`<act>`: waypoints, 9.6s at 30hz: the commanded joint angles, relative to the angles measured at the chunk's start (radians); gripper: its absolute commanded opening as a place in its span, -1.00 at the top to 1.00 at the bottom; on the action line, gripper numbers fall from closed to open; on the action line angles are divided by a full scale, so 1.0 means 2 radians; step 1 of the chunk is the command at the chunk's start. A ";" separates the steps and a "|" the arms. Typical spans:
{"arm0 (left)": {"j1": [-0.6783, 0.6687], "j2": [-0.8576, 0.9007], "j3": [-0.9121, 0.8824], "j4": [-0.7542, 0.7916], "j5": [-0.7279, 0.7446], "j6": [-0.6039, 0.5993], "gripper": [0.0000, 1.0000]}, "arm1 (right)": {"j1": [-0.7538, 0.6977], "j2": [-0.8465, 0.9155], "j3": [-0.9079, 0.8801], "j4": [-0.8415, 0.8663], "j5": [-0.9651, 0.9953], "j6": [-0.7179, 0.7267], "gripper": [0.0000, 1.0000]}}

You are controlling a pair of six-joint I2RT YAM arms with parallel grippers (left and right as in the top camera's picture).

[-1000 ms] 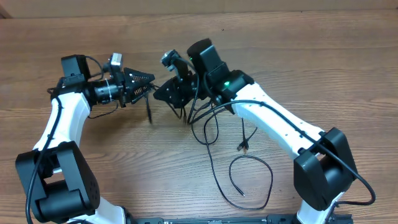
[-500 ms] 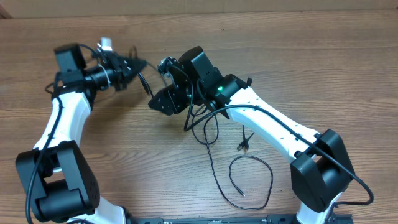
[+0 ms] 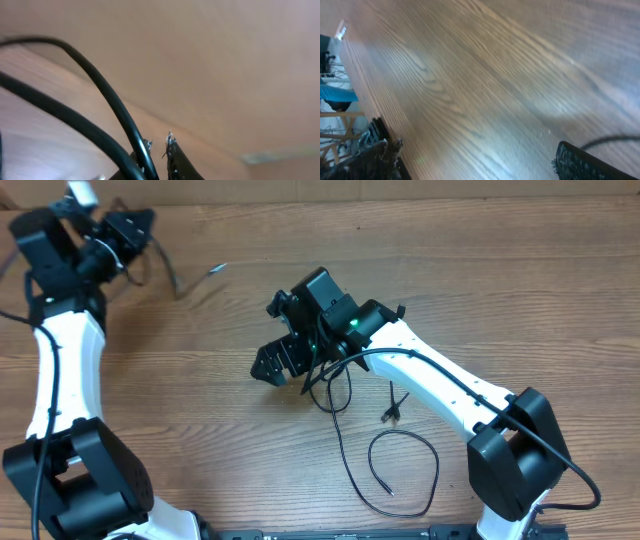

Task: Untangle cables

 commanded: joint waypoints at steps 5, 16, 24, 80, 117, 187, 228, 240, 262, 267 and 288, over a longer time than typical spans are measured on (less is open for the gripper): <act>0.064 0.057 0.048 0.025 -0.191 0.106 0.91 | 0.001 0.002 0.001 -0.010 0.002 -0.001 -1.00; 0.089 0.272 0.243 -0.034 -0.236 0.125 0.90 | 0.001 0.002 0.001 -0.010 0.002 -0.001 -0.99; 0.086 0.344 0.264 -0.119 -0.271 0.150 0.33 | 0.001 0.002 0.001 -0.010 0.002 -0.001 -1.00; 0.033 0.017 0.679 -0.822 -0.197 0.192 -0.99 | 0.001 0.002 0.001 -0.010 0.002 -0.001 -1.00; -0.165 -0.377 -0.295 -0.329 -0.087 0.171 -1.00 | -0.294 -0.184 0.001 -0.252 0.036 0.032 -1.00; -0.253 -0.195 -0.121 -0.003 0.009 -0.393 0.92 | -0.371 -0.187 0.001 -0.319 0.035 0.037 -1.00; -0.246 -0.187 -0.113 0.283 0.070 -0.495 0.91 | -0.371 -0.187 0.001 -0.264 0.033 0.040 -1.00; -0.246 -0.187 -0.113 0.282 0.045 -0.465 0.92 | -0.343 -0.186 -0.023 -0.193 -0.071 0.094 -1.00; -0.246 -0.186 -0.113 0.241 -0.037 -0.440 0.92 | 0.055 -0.142 -0.341 0.408 0.068 0.118 -1.00; -0.246 -0.186 -0.113 0.241 -0.036 -0.440 0.91 | 0.096 -0.092 -0.340 0.478 0.213 0.149 -1.00; -0.245 -0.187 -0.113 0.261 -0.076 -0.489 0.91 | 0.121 -0.023 -0.335 0.570 0.144 0.273 0.92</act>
